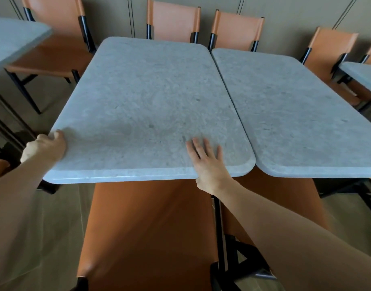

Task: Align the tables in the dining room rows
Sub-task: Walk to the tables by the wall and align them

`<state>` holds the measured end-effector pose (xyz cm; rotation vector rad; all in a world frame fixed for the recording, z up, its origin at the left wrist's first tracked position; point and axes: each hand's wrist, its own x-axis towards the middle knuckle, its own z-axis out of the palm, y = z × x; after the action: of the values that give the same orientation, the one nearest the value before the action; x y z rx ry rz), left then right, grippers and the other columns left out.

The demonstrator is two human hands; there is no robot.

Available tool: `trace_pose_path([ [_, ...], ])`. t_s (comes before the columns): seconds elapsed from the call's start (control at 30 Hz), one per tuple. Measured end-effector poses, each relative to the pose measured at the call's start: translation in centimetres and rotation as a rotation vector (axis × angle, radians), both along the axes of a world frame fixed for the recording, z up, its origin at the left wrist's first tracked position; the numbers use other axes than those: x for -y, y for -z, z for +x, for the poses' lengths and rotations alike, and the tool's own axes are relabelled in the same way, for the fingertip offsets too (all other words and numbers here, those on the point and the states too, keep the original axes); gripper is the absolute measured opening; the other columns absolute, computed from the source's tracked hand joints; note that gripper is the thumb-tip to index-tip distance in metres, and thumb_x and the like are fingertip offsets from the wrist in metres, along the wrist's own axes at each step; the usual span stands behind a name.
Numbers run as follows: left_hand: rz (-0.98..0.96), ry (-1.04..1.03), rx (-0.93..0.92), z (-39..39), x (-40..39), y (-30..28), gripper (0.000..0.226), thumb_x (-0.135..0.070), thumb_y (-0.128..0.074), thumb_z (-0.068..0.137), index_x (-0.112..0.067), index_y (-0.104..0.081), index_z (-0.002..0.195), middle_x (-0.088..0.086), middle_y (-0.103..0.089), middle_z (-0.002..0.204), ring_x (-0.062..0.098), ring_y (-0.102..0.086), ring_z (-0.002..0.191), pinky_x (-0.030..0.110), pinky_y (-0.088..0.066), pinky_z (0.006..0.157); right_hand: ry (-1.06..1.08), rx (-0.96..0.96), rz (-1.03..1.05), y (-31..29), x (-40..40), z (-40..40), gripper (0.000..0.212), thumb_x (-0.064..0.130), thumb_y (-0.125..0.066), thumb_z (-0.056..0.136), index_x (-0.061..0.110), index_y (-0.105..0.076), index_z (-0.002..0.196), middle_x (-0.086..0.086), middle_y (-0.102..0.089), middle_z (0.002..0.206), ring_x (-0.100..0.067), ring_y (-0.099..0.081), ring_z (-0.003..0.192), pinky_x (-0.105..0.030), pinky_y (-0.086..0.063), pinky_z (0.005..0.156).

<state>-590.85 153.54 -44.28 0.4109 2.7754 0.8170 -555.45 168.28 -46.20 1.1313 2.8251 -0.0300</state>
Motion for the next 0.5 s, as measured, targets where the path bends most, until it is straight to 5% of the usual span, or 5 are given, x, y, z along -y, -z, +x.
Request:
trace_pose_path([
  [0.13, -0.119, 0.087, -0.204, -0.2, 0.0, 0.9, 0.056, -0.041, -0.042, 0.103, -0.007, -0.039, 0.147, 0.024, -0.031, 0.151, 0.048, -0.031, 0.136, 0.055, -0.026, 0.111, -0.098, -0.007, -0.015, -0.5, -1.2, 1.9, 0.115, 0.025, -0.074, 0.087, 0.018, 0.015, 0.160, 0.000, 0.019, 0.168, -0.026, 0.012, 0.156, -0.055, -0.003, 0.126],
  [0.3, -0.188, 0.688, -0.418, 4.5, -2.8, 1.1, 0.057, -0.048, -0.042, 0.100, -0.023, -0.037, 0.151, 0.009, -0.015, 0.166, 0.041, -0.022, 0.146, 0.053, -0.016, 0.120, 0.090, 0.058, 0.034, -0.5, -3.6, 7.0, 0.117, 0.040, -0.075, 0.086, 0.020, 0.014, 0.160, -0.007, 0.019, 0.168, -0.032, 0.011, 0.156, -0.064, -0.004, 0.123],
  [0.37, -0.150, 0.937, -0.378, 9.0, -5.3, 1.2, 0.072, -0.061, -0.022, 0.093, -0.028, -0.036, 0.154, 0.006, -0.011, 0.169, 0.037, -0.016, 0.152, 0.049, -0.009, 0.123, 0.183, 0.041, 0.062, 0.0, -3.7, 7.8, 0.115, 0.042, -0.076, 0.085, 0.018, 0.007, 0.161, -0.013, 0.004, 0.169, -0.038, 0.003, 0.156, -0.062, -0.008, 0.123],
  [0.5, -0.238, 1.146, -0.395, 14.1, -8.3, 2.1, 0.086, -0.069, 0.006, 0.079, -0.041, -0.012, 0.159, -0.009, 0.005, 0.170, 0.020, 0.009, 0.157, 0.041, 0.009, 0.125, 0.178, 0.035, 0.192, 1.6, -3.9, 7.3, 0.114, 0.012, -0.096, 0.055, 0.002, -0.038, 0.152, -0.030, -0.043, 0.151, -0.050, -0.042, 0.139, -0.054, -0.030, 0.114],
])
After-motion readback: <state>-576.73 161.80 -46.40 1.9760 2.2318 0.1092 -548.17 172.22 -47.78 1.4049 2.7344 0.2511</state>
